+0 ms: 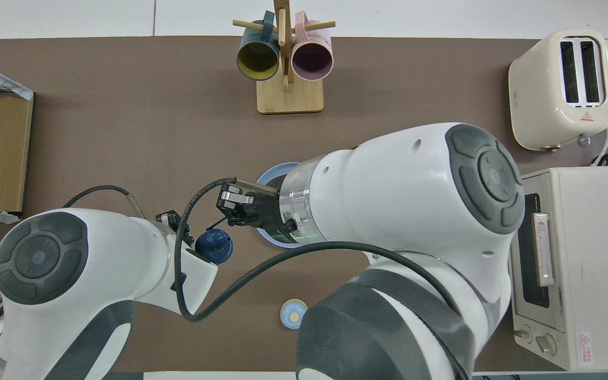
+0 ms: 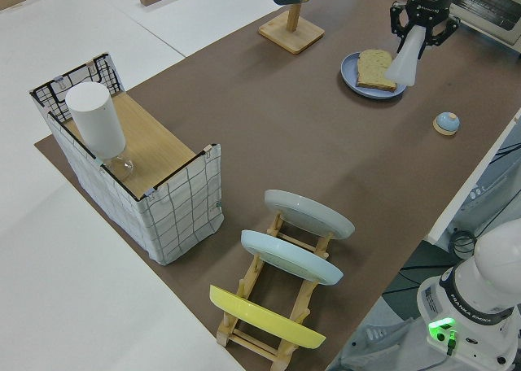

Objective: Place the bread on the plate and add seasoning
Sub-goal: 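Withdraw the right gripper from the bottle toward the toaster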

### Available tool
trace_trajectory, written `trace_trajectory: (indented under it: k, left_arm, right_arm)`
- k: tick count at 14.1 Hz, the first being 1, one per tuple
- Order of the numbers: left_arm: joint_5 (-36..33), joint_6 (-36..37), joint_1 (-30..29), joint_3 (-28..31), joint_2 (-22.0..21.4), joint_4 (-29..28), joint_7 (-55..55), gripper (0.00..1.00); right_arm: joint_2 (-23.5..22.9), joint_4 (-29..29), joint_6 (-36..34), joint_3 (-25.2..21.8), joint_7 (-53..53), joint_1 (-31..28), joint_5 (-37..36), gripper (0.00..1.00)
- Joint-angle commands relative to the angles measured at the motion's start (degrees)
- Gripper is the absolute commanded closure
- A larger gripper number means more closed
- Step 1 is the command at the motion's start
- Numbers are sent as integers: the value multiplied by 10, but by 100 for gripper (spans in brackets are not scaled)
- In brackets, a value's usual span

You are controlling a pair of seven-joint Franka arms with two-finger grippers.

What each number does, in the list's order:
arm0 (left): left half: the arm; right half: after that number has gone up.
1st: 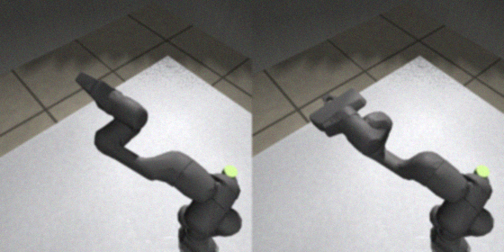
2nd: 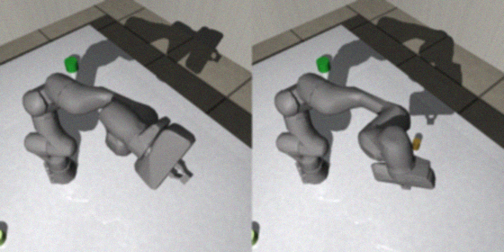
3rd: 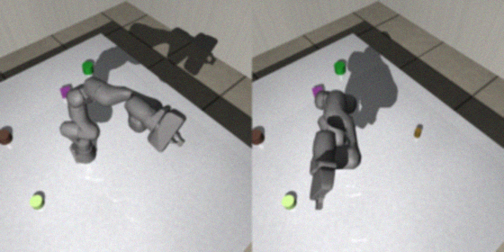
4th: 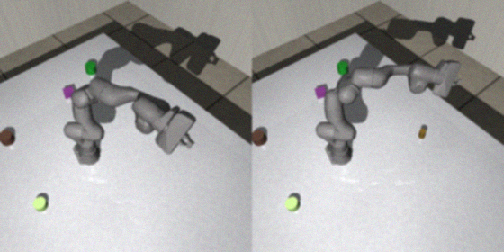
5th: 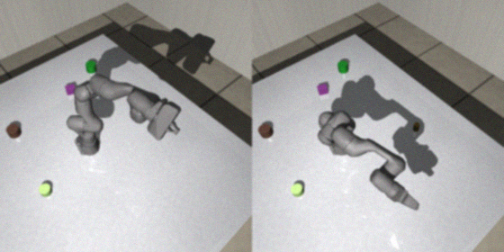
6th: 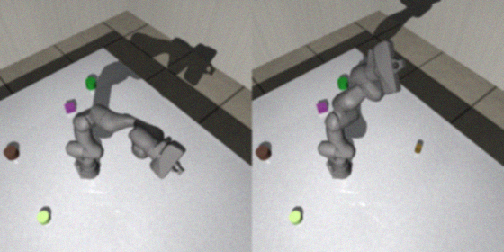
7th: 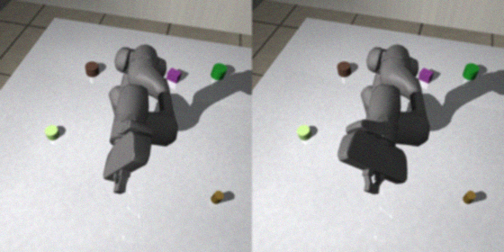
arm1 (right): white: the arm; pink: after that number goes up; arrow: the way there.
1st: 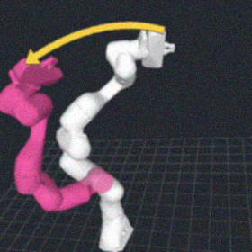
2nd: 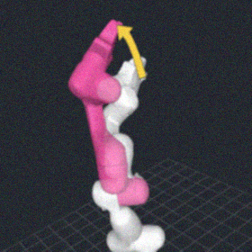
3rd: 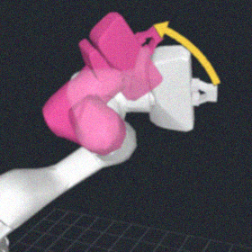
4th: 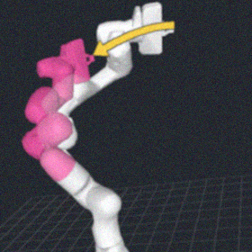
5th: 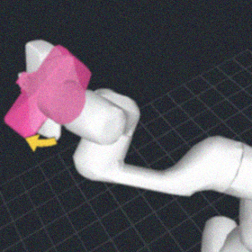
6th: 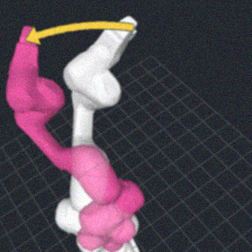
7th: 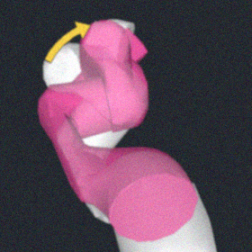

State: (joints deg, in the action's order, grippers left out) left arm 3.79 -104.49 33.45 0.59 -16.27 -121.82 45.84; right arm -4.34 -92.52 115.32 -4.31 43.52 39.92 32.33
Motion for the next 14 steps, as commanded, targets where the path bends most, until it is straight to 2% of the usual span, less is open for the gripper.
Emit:
trace_trajectory:
  k: [1, 4, 6, 9, 14]
  left_arm:
    - [8, 2, 1, 3, -16, -14, 10, 100]
    - [8, 0, 1, 4, -15, -14, 10, 100]
    - [7, -9, 1, 4, -10, -9, 3, 100]
    - [-4, -9, -3, 6, -7, -5, 3, 100]
    - [-119, 4, 5, -3, 47, 46, -37, 100]
  right_arm:
    - [6, -7, 5, 1, 9, -7, 8, 1]
    - [23, -45, 2, 1, 9, -11, -2, 0]
    - [25, -46, -3, 0, 2, -22, -5, 0]
    - [26, -42, -55, -1, -34, -67, -106, 0]
    - [52, -38, -192, -4, -186, -159, -252, 0]
